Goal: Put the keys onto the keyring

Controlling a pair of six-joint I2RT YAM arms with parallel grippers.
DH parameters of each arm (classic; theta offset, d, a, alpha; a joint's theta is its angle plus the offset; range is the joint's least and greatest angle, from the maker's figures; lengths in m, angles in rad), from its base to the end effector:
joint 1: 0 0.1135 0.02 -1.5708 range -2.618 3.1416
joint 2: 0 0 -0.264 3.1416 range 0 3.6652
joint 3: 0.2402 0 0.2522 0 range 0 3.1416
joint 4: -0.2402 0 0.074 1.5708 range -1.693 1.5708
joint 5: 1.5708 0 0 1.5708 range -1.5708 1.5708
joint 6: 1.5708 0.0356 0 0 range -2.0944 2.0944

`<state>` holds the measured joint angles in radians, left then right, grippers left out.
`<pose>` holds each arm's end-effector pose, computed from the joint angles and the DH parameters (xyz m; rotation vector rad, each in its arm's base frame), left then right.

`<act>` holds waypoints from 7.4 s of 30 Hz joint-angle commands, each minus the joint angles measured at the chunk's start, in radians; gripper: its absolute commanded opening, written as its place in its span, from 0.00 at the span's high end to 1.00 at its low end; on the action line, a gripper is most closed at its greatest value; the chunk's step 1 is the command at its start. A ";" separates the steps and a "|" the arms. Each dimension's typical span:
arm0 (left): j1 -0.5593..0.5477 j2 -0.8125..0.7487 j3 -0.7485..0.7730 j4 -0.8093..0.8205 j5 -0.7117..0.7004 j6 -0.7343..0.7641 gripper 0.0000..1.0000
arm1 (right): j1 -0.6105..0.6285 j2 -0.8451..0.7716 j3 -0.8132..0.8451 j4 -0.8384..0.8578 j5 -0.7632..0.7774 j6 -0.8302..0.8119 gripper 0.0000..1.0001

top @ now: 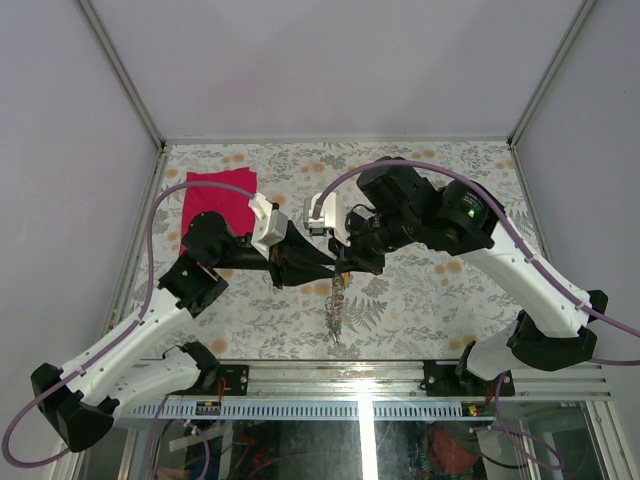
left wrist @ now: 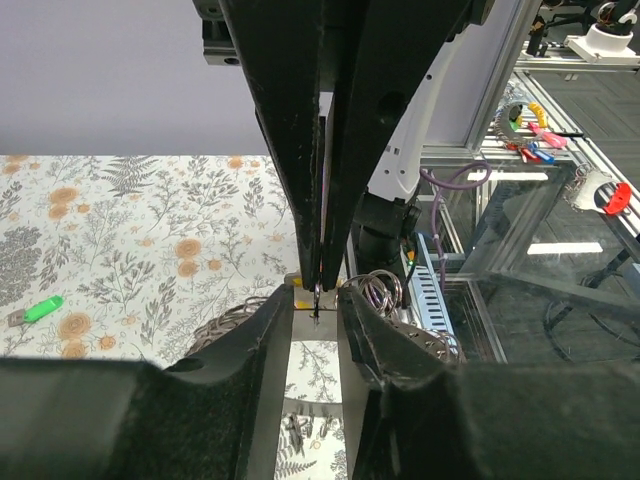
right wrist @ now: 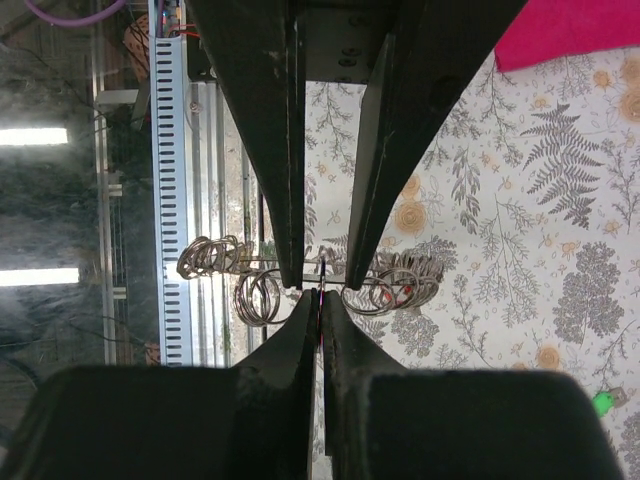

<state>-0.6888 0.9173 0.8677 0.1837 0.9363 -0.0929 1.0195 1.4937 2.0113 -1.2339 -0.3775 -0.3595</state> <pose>0.1372 -0.1501 0.3836 1.1982 1.1127 -1.2786 0.1269 0.2314 0.4797 -1.6445 1.6749 0.7676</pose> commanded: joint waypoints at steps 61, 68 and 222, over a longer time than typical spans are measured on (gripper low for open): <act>-0.010 -0.058 -0.024 0.025 -0.056 -0.003 1.00 | 0.017 -0.795 -1.030 0.962 0.303 0.511 0.49; -0.009 -0.051 0.090 -0.223 0.058 0.231 1.00 | 0.017 -0.847 -1.101 1.193 0.203 0.335 0.50; -0.206 -0.098 0.278 -0.693 -0.719 0.667 1.00 | 0.017 -0.564 -0.975 1.077 0.262 0.133 0.56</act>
<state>-0.8906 0.8234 1.1465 -0.6052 0.3134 0.5968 1.0298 0.9668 1.0412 -0.0937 -0.3141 -0.3923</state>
